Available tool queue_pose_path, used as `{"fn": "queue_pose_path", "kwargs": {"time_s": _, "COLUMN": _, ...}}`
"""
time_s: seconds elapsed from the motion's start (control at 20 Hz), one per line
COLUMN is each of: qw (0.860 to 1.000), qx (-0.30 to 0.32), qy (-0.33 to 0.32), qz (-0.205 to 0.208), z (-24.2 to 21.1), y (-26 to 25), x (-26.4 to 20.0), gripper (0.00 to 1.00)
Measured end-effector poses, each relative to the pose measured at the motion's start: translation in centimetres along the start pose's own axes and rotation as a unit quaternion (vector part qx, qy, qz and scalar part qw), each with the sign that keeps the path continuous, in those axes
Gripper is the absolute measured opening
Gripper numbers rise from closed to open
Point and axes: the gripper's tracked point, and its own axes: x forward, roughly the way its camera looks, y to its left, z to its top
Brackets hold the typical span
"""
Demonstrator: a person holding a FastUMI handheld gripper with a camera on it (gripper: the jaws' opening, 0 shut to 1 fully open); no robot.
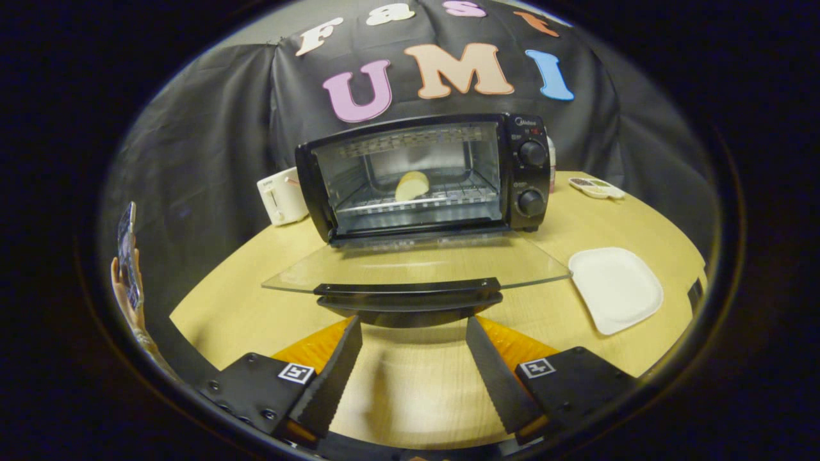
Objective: Open the toaster oven, put the food inside, and close the toaster oven door.
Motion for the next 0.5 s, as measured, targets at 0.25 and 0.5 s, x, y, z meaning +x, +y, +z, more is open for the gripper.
{"fn": "queue_pose_path", "kwargs": {"time_s": 0.25, "qw": 0.999, "qx": 0.002, "qy": -0.034, "qz": 0.017, "z": 2.7, "y": 1.3, "x": 0.1, "gripper": 1.0}}
{"fn": "queue_pose_path", "kwargs": {"time_s": 0.5, "qw": 0.998, "qx": -0.005, "qy": -0.054, "qz": 0.015, "z": 4.9, "y": 2.1, "x": 1.7, "gripper": 1.0}}
